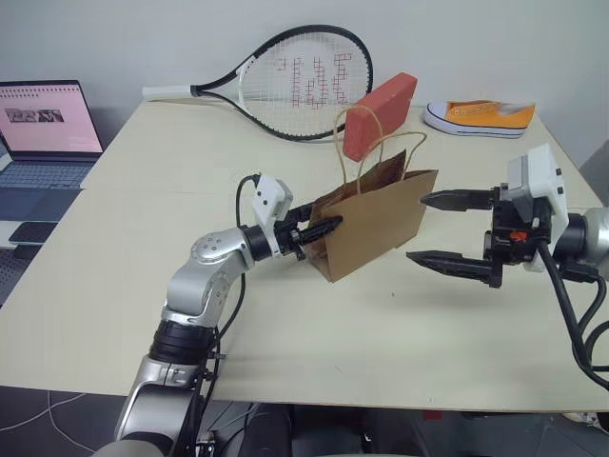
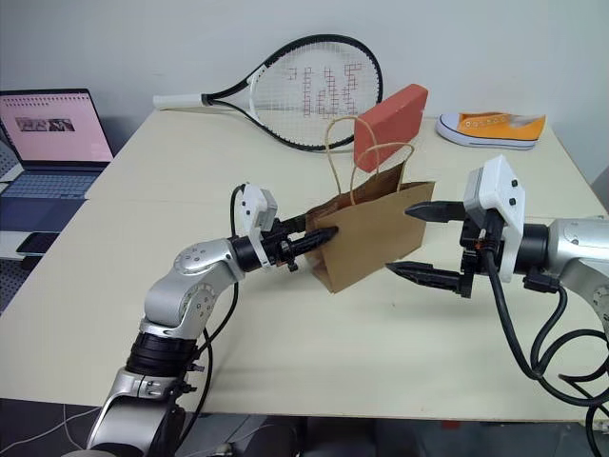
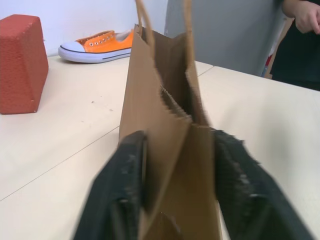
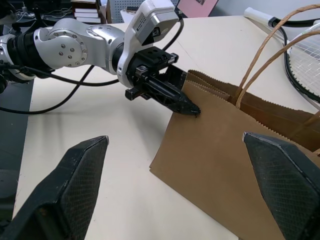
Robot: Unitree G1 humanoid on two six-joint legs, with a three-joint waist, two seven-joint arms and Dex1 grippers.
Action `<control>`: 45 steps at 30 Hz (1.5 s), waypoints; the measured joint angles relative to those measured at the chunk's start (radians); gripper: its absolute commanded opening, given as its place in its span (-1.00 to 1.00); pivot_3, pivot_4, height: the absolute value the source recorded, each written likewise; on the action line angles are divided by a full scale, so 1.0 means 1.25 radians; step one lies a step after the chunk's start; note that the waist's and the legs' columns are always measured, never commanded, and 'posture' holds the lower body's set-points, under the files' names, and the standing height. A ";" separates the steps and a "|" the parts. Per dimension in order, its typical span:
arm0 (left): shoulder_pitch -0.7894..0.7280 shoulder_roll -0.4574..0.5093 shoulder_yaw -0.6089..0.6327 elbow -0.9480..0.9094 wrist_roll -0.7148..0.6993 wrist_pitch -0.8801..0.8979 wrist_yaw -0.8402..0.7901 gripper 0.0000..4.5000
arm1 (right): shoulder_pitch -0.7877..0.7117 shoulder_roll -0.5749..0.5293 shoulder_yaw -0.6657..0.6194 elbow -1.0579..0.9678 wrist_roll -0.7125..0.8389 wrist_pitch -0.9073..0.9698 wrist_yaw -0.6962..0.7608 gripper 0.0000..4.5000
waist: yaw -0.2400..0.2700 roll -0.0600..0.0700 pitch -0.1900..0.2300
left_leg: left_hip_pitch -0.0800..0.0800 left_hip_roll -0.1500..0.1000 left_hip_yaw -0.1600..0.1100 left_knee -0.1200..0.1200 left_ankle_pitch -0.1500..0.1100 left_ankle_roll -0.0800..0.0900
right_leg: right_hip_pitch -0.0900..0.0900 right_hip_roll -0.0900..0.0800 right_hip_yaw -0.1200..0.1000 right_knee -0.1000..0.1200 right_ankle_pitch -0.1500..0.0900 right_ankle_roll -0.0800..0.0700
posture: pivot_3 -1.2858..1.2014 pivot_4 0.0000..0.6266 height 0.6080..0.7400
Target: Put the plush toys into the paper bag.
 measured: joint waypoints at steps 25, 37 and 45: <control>-0.138 0.077 0.000 0.166 -0.067 -0.004 -0.322 -0.99 | 0.183 -0.084 -0.209 0.008 -0.029 -0.025 0.031 1.00 | 0.001 0.000 0.000 | 0.000 0.000 0.000 0.000 0.000 0.000 | 0.000 0.000 0.000 0.000 -0.001 -0.002 | 0.03 -0.52 1.00; -0.224 0.068 -0.042 0.378 0.014 -0.103 -0.450 -0.99 | 0.319 -0.104 -0.351 -0.027 0.000 0.034 0.071 1.00 | -0.001 0.000 0.000 | 0.000 0.000 0.000 0.000 0.000 0.000 | 0.000 0.000 0.000 0.000 -0.002 -0.004 | 0.03 -0.52 1.00; -0.234 0.066 -0.038 0.418 0.046 -0.125 -0.450 0.12 | 0.317 -0.103 -0.337 -0.027 0.001 0.032 0.063 1.00 | 0.000 0.000 0.000 | 0.000 0.000 0.000 -0.001 0.000 0.000 | 0.000 0.000 -0.001 0.000 0.000 -0.001 | 0.03 -0.52 1.00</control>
